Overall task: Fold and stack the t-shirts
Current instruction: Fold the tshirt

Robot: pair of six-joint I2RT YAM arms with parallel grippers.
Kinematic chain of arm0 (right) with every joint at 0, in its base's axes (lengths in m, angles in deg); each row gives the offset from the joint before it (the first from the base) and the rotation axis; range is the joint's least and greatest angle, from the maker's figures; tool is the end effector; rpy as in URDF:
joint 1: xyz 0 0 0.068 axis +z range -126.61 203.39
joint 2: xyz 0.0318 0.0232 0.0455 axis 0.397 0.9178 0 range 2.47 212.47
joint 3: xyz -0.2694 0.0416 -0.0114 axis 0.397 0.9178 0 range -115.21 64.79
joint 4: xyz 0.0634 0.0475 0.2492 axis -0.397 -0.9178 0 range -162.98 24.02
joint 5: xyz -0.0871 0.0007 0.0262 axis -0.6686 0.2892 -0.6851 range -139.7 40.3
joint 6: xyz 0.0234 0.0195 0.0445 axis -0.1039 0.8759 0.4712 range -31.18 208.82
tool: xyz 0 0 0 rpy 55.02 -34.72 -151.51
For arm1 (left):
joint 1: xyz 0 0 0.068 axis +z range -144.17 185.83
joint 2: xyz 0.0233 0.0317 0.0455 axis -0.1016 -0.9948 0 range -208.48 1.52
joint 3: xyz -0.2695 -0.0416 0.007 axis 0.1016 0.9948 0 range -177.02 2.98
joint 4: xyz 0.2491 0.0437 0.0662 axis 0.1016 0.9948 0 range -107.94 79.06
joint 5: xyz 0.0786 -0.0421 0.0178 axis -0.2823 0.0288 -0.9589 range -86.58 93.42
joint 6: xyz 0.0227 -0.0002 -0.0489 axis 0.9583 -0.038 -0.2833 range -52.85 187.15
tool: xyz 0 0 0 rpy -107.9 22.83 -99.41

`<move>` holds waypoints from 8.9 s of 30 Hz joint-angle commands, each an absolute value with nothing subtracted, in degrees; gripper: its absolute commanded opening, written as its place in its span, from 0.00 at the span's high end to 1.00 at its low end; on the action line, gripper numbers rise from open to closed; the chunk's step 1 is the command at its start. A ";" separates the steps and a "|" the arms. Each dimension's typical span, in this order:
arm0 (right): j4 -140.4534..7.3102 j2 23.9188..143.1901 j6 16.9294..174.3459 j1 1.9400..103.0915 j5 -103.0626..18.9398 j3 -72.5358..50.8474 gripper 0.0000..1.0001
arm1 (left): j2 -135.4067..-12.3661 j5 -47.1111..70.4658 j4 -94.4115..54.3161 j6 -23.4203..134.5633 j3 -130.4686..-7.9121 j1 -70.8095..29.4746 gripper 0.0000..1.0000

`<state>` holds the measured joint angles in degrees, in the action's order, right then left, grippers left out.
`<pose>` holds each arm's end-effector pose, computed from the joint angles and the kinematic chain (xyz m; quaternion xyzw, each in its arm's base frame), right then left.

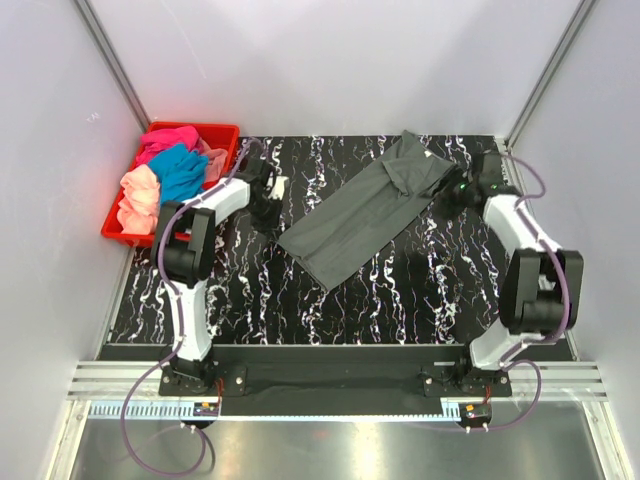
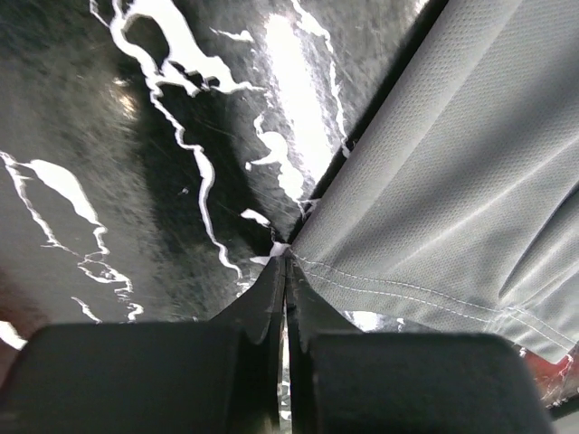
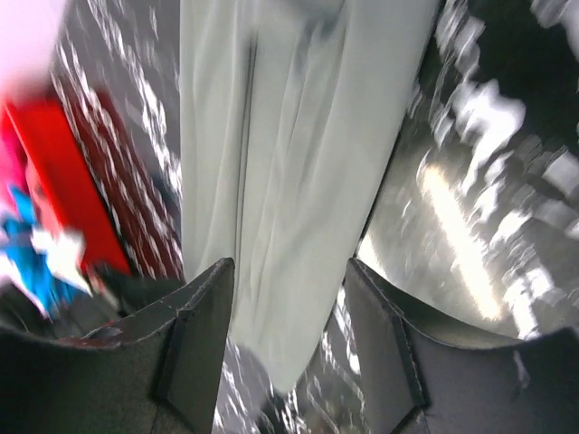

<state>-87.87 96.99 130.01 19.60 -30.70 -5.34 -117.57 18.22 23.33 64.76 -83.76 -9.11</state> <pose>0.3631 -0.0124 0.2524 0.2934 0.8692 0.2628 0.2988 0.4014 -0.1165 0.1597 0.1256 0.9737 -0.1473 0.1204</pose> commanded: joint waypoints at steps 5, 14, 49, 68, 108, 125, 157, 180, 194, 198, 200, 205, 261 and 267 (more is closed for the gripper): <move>-84.10 86.86 138.72 35.04 -32.21 8.79 0.41 | -114.06 20.64 22.58 62.15 -77.98 -9.90 1.00; -78.81 86.14 154.10 55.36 -43.89 15.48 0.47 | -108.88 14.41 23.45 59.24 -72.44 -12.09 1.00; -87.60 93.26 166.96 78.14 -61.83 16.98 0.58 | -93.05 11.31 24.07 57.04 -70.76 -13.59 0.34; -107.09 69.82 162.83 78.32 -59.56 28.31 1.00 | -73.29 27.41 7.03 41.41 -46.18 -16.48 0.33; -123.11 43.25 167.75 78.23 -55.77 36.66 1.00 | -78.20 4.38 -2.82 19.96 -31.75 -52.17 0.43; -123.54 43.69 167.66 78.23 -56.82 35.61 1.00 | -79.51 6.75 -4.32 17.93 -29.63 -52.97 0.81; -111.08 70.84 132.53 51.43 -68.42 14.08 1.00 | -103.32 26.17 3.50 33.48 -75.13 -32.05 1.00; -98.41 86.14 119.06 36.23 -63.77 4.85 1.00 | -120.82 34.79 -5.11 33.93 -92.98 -23.96 1.00; -91.29 93.26 114.05 33.06 -58.76 3.62 1.00 | -127.59 33.74 -3.35 34.10 -96.60 -22.56 1.00; -89.71 93.18 113.43 32.97 -58.58 3.97 1.00 | -127.33 33.92 -5.37 33.49 -96.07 -22.03 0.99; -89.62 93.96 113.43 32.71 -58.49 3.71 0.99 | -127.68 33.91 -5.46 33.32 -96.34 -21.77 0.91; -90.49 96.77 113.08 32.44 -59.81 2.13 0.84 | -127.59 35.58 -7.21 33.49 -96.16 -21.50 0.65; -90.48 103.81 115.46 29.46 -59.91 -7.19 0.98 | -131.90 31.36 -15.30 29.18 -99.59 -22.65 0.87; -91.29 96.26 112.38 27.97 -50.95 -2.72 0.73 | -126.72 30.32 -10.57 43.81 -96.42 -20.71 0.60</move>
